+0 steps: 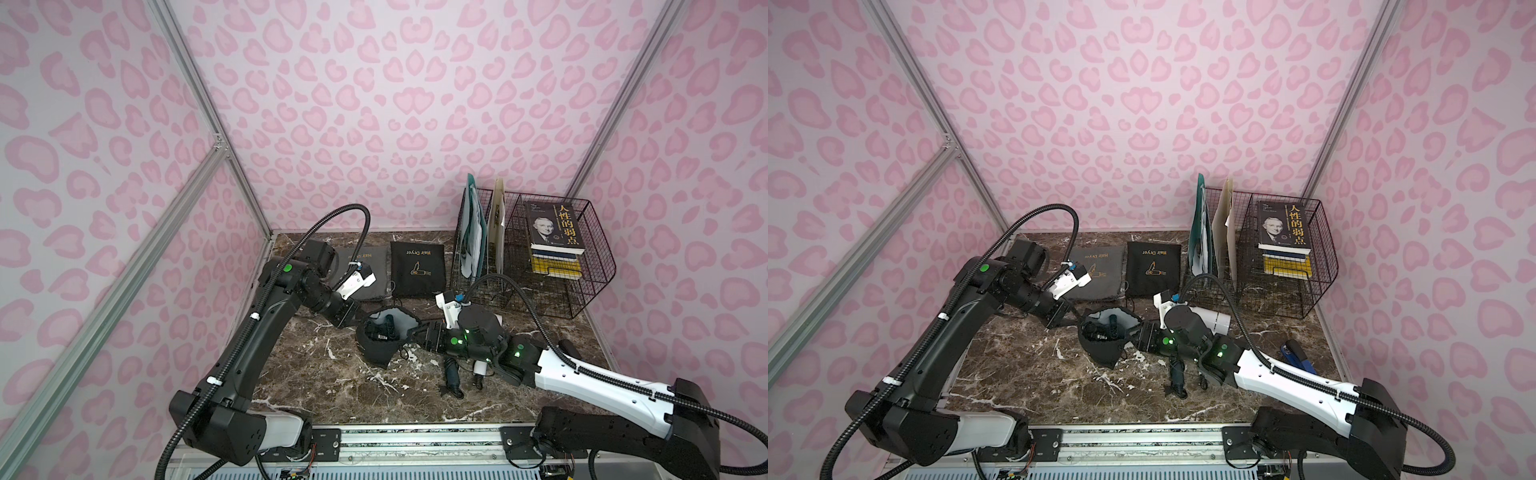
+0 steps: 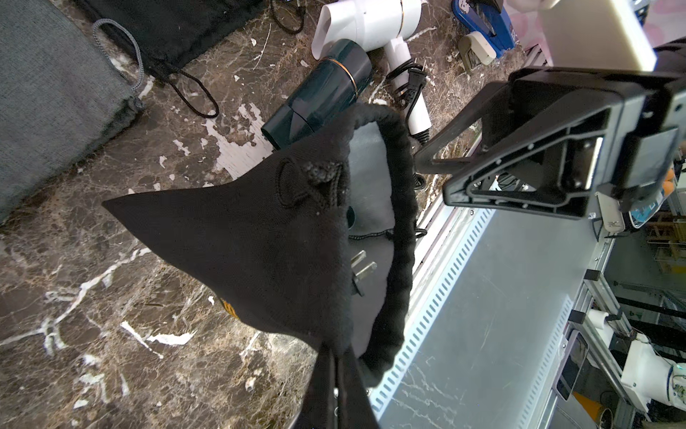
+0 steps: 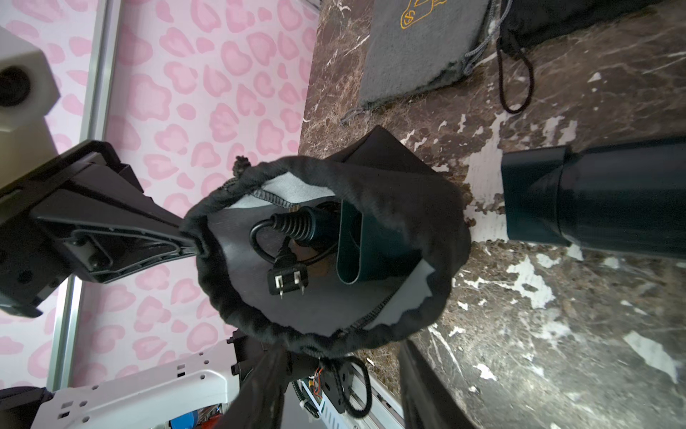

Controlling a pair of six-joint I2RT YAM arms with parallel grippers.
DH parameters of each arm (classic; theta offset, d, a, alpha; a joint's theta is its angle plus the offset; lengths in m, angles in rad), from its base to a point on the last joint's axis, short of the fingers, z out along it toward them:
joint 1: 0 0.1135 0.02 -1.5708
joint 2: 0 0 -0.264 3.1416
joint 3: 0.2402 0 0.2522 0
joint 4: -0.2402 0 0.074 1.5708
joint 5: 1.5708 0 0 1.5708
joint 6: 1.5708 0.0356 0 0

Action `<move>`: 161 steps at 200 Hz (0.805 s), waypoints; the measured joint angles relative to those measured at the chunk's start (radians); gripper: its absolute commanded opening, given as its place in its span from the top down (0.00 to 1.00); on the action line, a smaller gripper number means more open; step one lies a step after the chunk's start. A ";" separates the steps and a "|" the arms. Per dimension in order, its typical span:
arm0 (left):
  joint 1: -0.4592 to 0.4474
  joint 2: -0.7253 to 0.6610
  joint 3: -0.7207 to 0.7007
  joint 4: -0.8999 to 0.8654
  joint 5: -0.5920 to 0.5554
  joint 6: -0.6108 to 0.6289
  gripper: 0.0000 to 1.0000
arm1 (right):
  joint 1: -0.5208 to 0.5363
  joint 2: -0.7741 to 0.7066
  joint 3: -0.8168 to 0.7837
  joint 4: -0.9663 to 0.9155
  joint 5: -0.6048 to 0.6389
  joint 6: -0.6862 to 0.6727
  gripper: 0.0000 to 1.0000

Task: Pack away hair dryers
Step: Adjust the drawstring bag at the center of the board.

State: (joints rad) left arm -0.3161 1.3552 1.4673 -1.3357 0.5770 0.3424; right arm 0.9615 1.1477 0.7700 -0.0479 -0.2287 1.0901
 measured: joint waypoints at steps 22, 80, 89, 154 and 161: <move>0.000 -0.004 -0.003 0.002 0.003 0.000 0.98 | 0.005 0.029 0.010 -0.011 0.000 0.011 0.50; 0.000 -0.037 -0.031 0.006 0.018 0.000 0.98 | 0.021 0.057 0.037 -0.048 0.020 0.019 0.50; 0.000 -0.042 -0.043 0.005 0.019 0.001 0.98 | 0.020 0.066 0.039 -0.048 0.019 0.022 0.50; -0.004 -0.103 -0.124 0.003 0.006 0.048 0.99 | 0.013 0.127 0.082 -0.047 0.026 0.023 0.51; -0.004 -0.108 -0.132 0.004 -0.001 0.052 0.98 | 0.013 0.129 0.092 -0.047 0.027 0.020 0.51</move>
State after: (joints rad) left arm -0.3202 1.2469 1.3350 -1.3319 0.5762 0.3946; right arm 0.9749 1.2766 0.8623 -0.0952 -0.2012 1.1099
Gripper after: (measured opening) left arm 0.058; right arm 0.494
